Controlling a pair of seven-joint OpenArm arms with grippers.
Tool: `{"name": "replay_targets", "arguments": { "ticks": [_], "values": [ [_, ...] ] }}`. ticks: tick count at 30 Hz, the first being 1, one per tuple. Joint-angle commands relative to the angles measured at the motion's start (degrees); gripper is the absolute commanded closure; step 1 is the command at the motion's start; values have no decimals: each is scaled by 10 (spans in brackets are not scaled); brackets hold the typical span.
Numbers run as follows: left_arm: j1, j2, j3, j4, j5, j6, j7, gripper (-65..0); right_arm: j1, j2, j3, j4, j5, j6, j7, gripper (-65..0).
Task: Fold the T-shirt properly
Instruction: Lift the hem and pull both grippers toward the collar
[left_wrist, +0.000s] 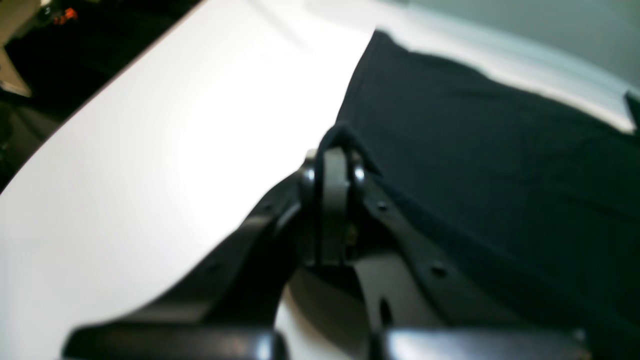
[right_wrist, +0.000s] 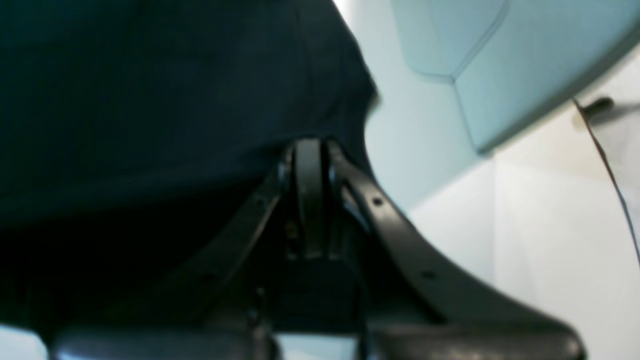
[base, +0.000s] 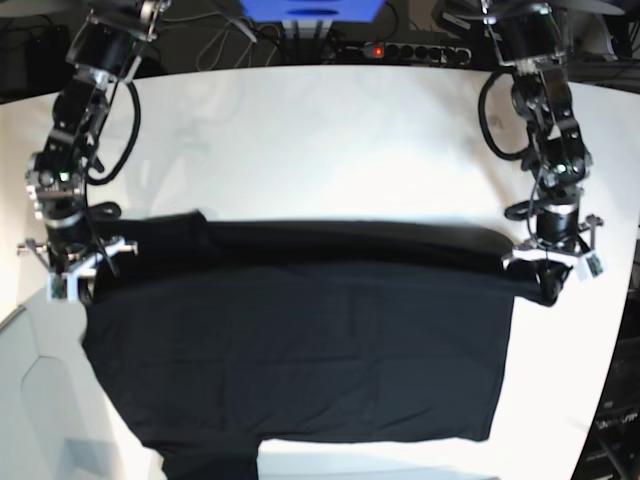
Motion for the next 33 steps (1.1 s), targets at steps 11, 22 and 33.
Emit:
{"name": "replay_targets", "arguments": {
  "ticks": [11, 22, 33],
  "values": [
    [-103, -10, -1, -132, 0, 3, -9, -1, 159, 50, -48, -187, 3, -1, 21, 0],
    [-139, -10, 0, -177, 0, 3, -9, -1, 270, 59, -79, -317, 3, -3, 40, 0],
    [-157, -9, 1, -205, 0, 3, -9, -2, 277, 59, -80, -353, 2, -3, 75, 0]
  ]
}}
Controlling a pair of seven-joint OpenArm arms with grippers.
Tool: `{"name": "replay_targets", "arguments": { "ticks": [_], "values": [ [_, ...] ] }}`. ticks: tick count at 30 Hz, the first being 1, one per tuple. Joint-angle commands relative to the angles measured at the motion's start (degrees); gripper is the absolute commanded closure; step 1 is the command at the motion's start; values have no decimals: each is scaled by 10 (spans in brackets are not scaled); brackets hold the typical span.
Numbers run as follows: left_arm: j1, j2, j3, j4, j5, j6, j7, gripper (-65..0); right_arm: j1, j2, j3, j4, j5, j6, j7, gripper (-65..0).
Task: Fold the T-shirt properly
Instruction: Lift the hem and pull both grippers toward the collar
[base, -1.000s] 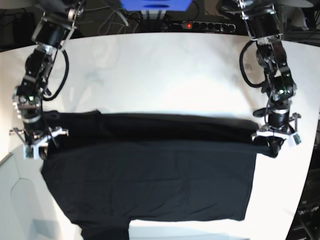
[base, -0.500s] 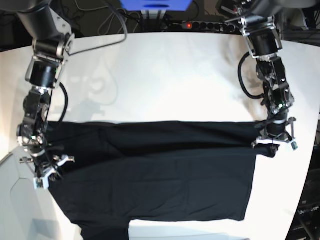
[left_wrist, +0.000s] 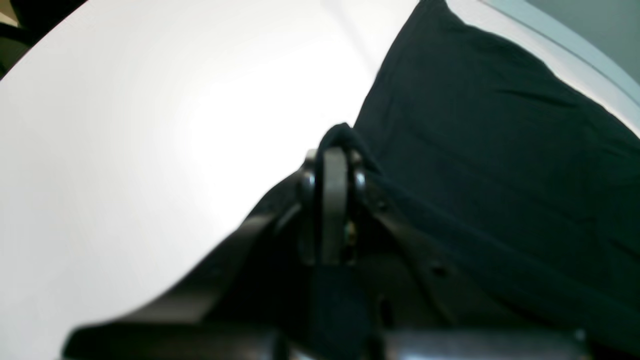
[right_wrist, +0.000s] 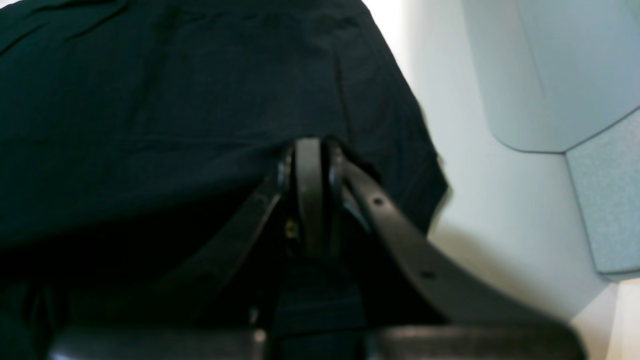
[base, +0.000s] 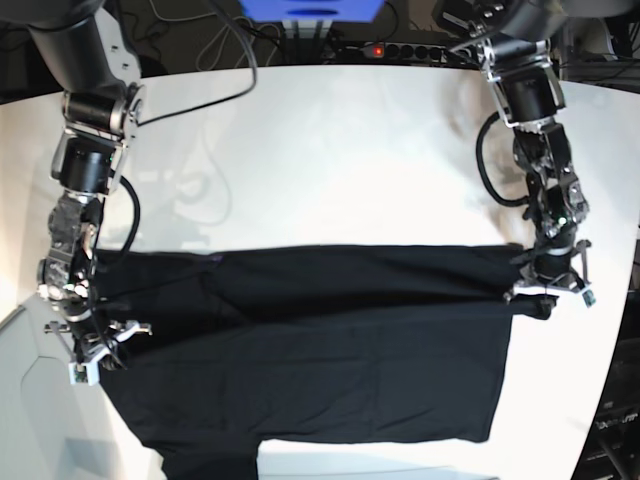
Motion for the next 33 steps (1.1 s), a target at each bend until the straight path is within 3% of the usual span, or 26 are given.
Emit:
{"name": "replay_targets", "arguments": {
  "ticks": [1, 14, 33],
  "values": [
    [-19, -8, -1, 4, 0, 0, -18, -2, 19, 7, 1, 11, 6, -3, 17, 0],
    [-58, -9, 36, -17, -1, -1, -19, -4, 8, 28, 2, 11, 6, -3, 17, 0],
    [-111, -11, 69, -59, 0, -1, -19, -5, 7, 27, 2, 11, 6, -3, 15, 0]
  ]
}}
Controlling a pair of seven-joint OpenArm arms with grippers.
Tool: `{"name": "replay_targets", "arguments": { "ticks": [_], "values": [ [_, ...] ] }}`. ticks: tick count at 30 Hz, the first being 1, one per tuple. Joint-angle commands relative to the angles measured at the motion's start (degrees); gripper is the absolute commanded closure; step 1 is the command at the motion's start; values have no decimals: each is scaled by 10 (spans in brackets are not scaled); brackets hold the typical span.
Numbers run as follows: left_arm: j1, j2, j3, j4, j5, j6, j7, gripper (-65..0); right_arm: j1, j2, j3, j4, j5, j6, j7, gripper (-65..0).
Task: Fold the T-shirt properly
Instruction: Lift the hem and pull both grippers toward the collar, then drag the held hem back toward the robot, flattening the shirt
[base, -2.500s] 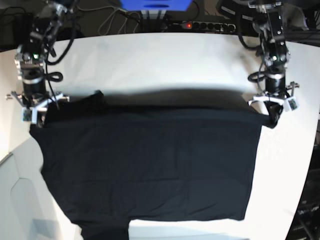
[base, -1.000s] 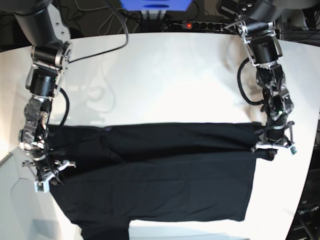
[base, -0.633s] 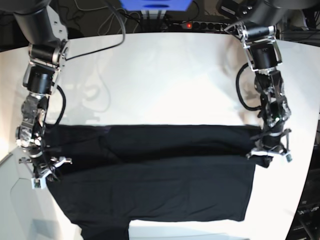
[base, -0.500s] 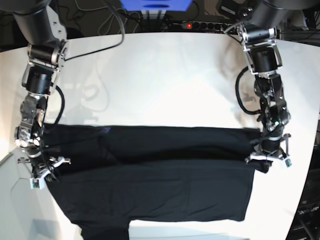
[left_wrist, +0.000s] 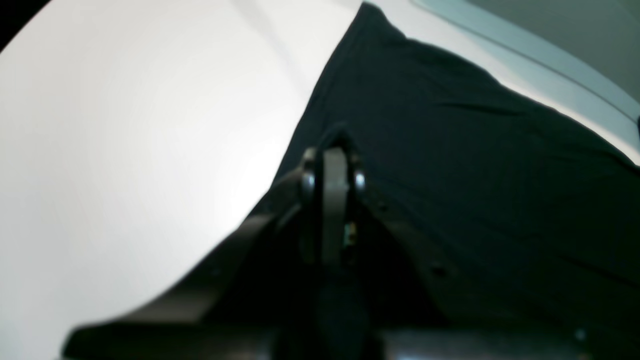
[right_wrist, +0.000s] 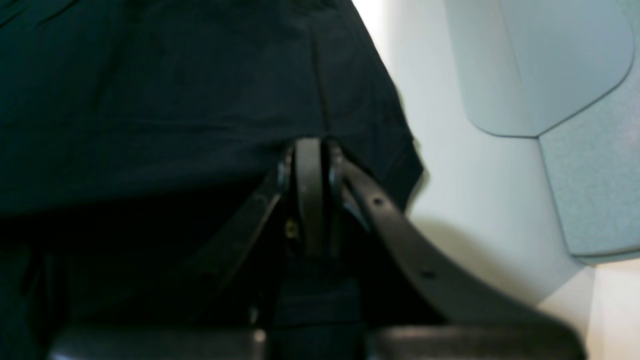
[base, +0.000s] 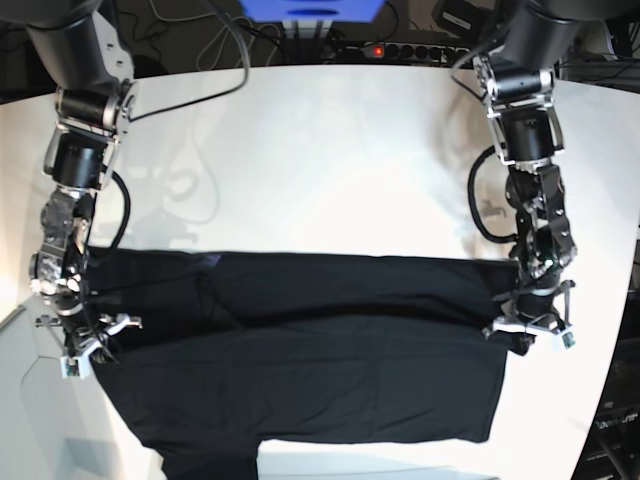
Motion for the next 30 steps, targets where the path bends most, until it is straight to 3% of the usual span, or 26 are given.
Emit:
{"name": "replay_targets", "arguments": {
  "ticks": [1, 4, 6, 8, 11, 14, 22, 30],
  "values": [
    [-18, -9, -2, 11, 0, -1, -20, -5, 18, 8, 2, 11, 6, -3, 15, 0],
    [-19, -16, -1, 10, -1, -1, -15, -28, 18, 8, 2, 11, 6, -3, 13, 0],
    [-24, -16, 0, 10, -1, -1, -13, -100, 18, 8, 1, 11, 6, -3, 12, -3],
    [-25, -20, -1, 10, -1, -1, -13, -197, 18, 8, 1, 11, 6, -1, 12, -55],
    [-25, -26, -2, 11, -1, -1, -13, -334, 18, 8, 1, 11, 6, -1, 12, -186],
    [-25, -34, -1, 17, -7, -1, -14, -393, 19, 8, 2, 12, 7, -1, 14, -300],
    [48, -32, -12, 46, -7, 1, -19, -413, 0, 10, 5, 23, 7, -1, 15, -321],
    [106, -18, -68, 12, -7, -2, -20, -415, -103, 8, 5, 156, 7, -1, 14, -325]
  ]
}}
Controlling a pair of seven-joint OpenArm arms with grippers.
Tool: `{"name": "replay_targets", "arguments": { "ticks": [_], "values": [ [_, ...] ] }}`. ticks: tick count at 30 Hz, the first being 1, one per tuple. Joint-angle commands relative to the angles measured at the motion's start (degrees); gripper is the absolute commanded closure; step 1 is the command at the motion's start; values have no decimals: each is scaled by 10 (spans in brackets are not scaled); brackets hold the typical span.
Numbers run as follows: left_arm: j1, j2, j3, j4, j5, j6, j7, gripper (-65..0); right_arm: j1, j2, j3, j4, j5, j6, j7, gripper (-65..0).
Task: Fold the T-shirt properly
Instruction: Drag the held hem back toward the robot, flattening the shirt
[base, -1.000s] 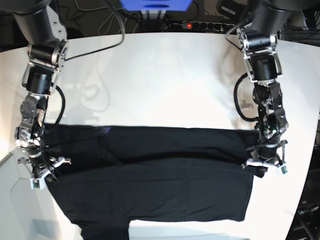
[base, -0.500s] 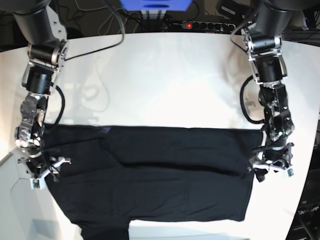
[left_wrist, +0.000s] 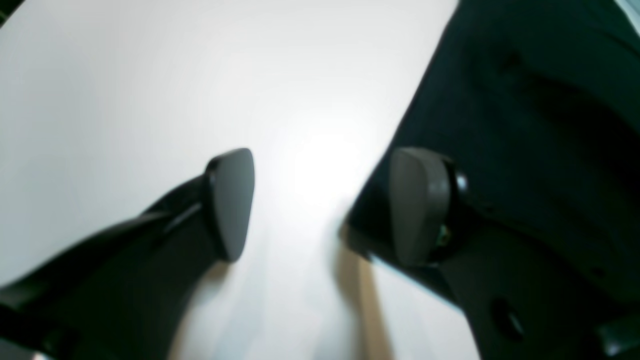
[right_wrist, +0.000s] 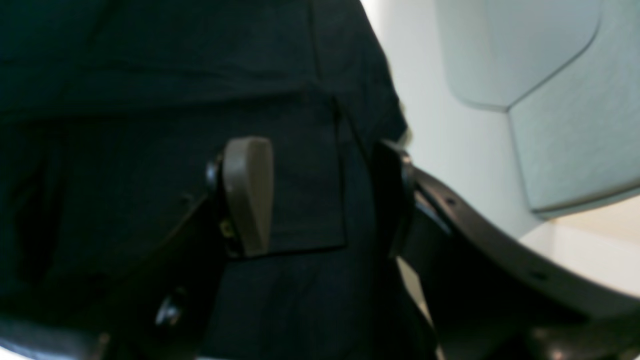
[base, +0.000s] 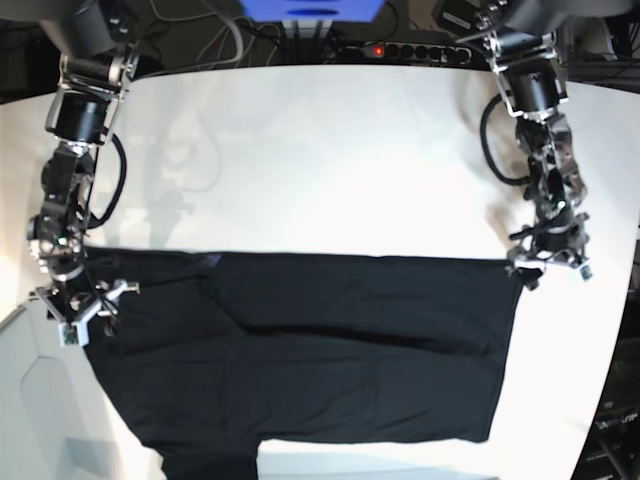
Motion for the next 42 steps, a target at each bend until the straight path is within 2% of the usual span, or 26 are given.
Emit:
{"name": "replay_targets", "arguments": {
  "ticks": [1, 6, 10, 15, 18, 29, 33, 38, 42],
  "values": [
    [-11, -6, -1, 1, -3, -6, -10, -415, 3, 8, 2, 23, 7, -1, 16, -325],
    [-18, -2, 1, -27, -3, -6, -10, -415, -46, 9, 3, 78, 7, -2, 16, -325],
    [-28, -3, 28, -31, -3, -6, -10, -415, -70, 10, 5, 103, 7, -3, 16, -325],
    [-28, -3, 51, -31, -3, -6, -10, -407, -92, 8, 41, 121, 7, -1, 16, -325],
    [-27, -3, 52, -32, -2, -6, -10, -338, -101, 8, 55, 122, 7, -1, 16, -325],
    [-26, -6, 52, -32, -2, -6, -9, 0, -108, 12, 101, 83, 7, -1, 16, -326],
    [-22, -7, 51, -25, -2, -6, -9, -3, -100, 31, 99, 20, 7, -1, 19, -326],
    [1, -8, 48, 27, -2, -6, -5, -1, -73, 33, 100, -40, 7, -1, 19, -326],
    [29, -8, 48, 76, -2, -6, -5, -1, -74, 33, 101, -41, 7, -2, 19, -326]
  ]
}}
